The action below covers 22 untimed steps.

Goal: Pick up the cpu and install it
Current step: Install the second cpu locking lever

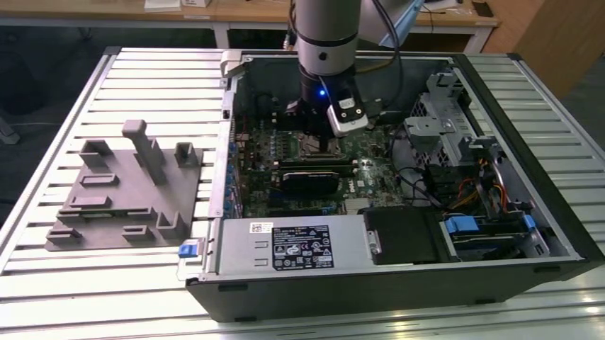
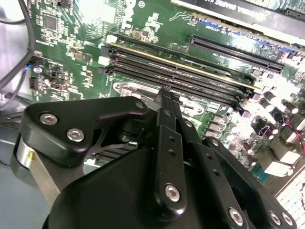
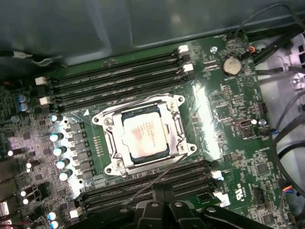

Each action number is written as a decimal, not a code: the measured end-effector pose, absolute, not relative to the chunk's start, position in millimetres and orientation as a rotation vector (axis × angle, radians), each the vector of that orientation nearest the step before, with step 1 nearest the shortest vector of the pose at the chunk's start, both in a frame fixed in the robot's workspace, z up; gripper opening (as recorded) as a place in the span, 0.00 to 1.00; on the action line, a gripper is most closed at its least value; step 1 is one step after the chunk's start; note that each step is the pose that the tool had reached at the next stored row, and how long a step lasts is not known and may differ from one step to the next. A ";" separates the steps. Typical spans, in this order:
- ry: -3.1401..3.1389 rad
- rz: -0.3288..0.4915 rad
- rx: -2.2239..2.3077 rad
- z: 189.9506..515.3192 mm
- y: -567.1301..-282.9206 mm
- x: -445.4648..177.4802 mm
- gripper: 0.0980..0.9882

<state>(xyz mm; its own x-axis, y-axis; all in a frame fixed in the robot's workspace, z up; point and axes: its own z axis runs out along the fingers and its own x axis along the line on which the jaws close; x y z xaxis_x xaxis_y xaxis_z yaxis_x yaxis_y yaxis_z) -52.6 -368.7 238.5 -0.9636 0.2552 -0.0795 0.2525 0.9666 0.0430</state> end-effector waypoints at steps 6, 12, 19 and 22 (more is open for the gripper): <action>3.034 0.050 0.377 235.1 -368.8 -61.7 0.01; 3.034 0.051 0.372 232.2 -368.7 -70.3 0.01; 3.034 0.053 0.372 231.2 -368.8 -71.4 0.01; 3.035 0.063 0.372 229.0 -369.4 -72.7 0.01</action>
